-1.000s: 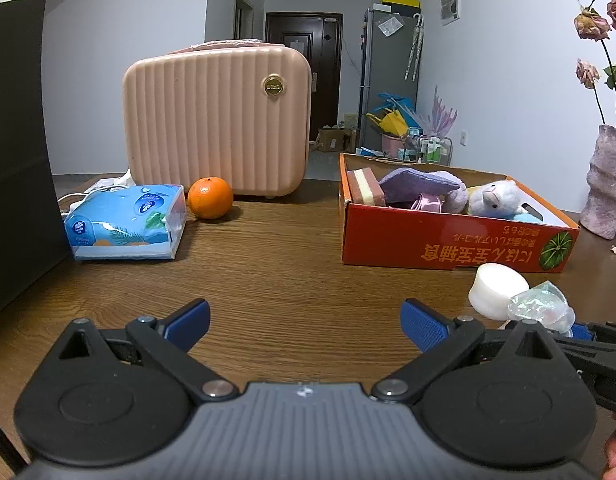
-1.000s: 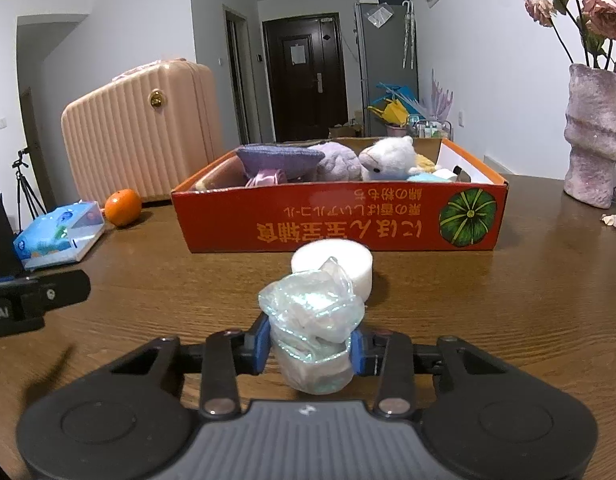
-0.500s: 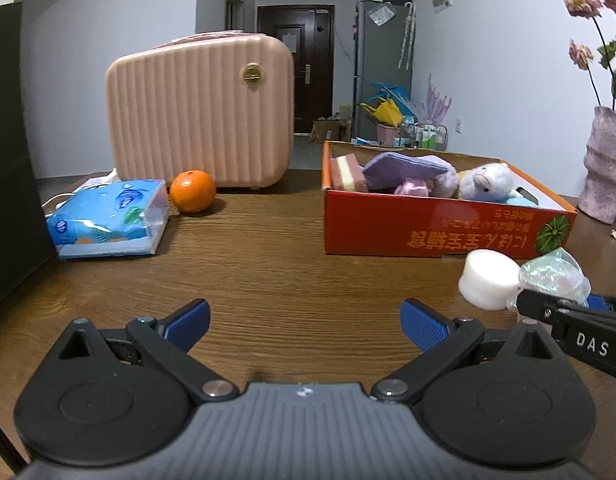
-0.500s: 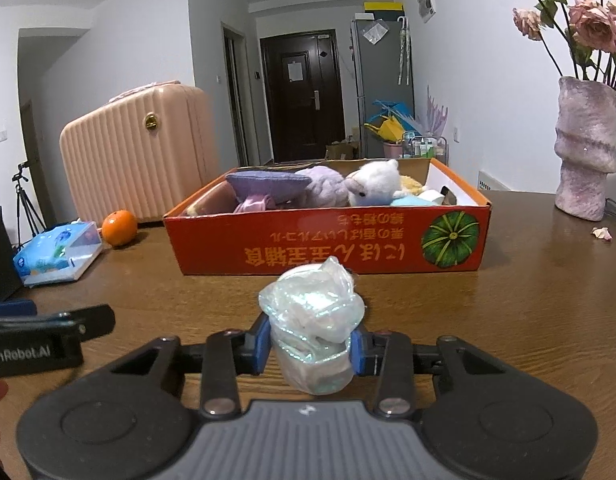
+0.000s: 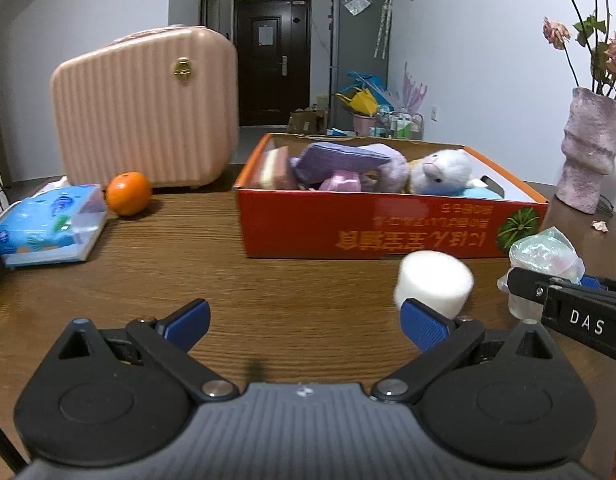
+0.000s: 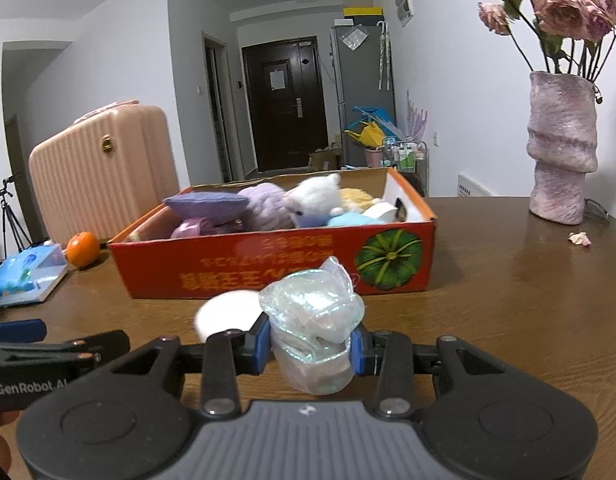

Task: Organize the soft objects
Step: 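Grasp the clear plastic bundle with the right tool while the left tool grasps the white foam cylinder, then lift and carry the foam cylinder and plastic bundle with both tools over the box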

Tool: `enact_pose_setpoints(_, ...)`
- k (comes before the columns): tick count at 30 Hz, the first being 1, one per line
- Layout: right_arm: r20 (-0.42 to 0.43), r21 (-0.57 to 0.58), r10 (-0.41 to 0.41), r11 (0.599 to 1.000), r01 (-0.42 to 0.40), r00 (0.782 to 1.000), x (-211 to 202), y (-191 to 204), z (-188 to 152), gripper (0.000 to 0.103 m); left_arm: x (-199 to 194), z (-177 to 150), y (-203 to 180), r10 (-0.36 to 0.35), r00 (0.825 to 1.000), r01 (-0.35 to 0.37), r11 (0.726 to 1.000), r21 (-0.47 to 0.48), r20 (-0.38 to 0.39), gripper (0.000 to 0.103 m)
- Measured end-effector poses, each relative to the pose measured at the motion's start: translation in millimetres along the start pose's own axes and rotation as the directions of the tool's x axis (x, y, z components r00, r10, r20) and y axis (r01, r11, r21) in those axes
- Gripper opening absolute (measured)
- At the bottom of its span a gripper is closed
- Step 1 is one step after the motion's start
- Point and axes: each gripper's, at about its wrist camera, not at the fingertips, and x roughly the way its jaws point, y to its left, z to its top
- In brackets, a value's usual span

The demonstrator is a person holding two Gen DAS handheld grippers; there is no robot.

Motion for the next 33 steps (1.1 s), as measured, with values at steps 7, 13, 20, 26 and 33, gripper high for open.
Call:
enact_pose_setpoints(7, 0.014, 0.005, -0.024, 1.0, 0.024, 1.0, 8, -28, 9, 0.037, 20, 7, -35, -0.032, 0.999, 0.033, 0.999, 0.033, -0.01, 0.103)
enact_pose_setpoints(13, 0.027, 0.008, -0.04, 0.999, 0.04, 0.999, 16, -48, 16, 0.037, 39, 12, -57, -0.056, 0.998, 0.058, 0.997, 0.055, -0.033, 0.103)
enact_pose_setpoints(20, 0.037, 0.0, -0.047, 0.999, 0.047, 0.998, 23, -61, 21, 0.037, 59, 17, -70, -0.079, 0.994, 0.084, 0.994, 0.067, -0.077, 0.103)
enact_pose_setpoints(26, 0.04, -0.011, -0.045, 0.999, 0.046, 0.998, 27, -65, 23, 0.037, 69, 18, -80, -0.102, 0.99, 0.112, 0.989, 0.094, -0.102, 0.087)
enact_pose_setpoints(33, 0.044, -0.018, -0.038, 0.999, 0.039, 0.998, 26, -64, 22, 0.037, 69, 19, -80, -0.129, 0.986, 0.138, 0.986, 0.095, -0.102, 0.058)
